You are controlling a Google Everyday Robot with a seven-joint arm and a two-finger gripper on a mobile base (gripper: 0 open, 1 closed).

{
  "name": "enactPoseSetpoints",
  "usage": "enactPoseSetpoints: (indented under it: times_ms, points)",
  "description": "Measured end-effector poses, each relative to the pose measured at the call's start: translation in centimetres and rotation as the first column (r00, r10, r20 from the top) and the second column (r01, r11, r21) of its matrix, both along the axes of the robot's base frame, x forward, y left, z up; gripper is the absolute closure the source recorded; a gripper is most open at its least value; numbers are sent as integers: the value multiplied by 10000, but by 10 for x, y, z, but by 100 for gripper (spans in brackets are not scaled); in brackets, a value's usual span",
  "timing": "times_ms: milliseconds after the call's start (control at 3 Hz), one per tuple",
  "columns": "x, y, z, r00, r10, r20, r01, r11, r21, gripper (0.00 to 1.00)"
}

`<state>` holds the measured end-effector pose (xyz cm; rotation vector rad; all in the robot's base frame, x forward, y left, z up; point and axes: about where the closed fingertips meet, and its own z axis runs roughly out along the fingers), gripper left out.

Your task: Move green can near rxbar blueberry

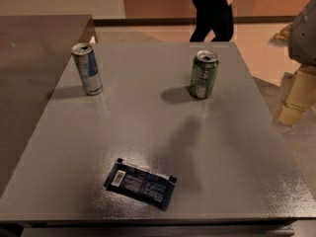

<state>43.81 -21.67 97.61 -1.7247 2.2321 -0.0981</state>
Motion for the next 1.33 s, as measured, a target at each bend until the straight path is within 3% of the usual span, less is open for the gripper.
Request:
enactPoseSetpoints:
  times_ms: [333,667,1000,1333]
  points:
    - [1,1,2,9999,-106,103,105,9999,64,0]
    - [17,3,0,9966,-683,458,658,9963,552,0]
    - [50,5,-6,9870,-1336,894,1203,9828,1404,0]
    - [94,8,-13,9731,-1930,1260,1592,9582,2377,0]
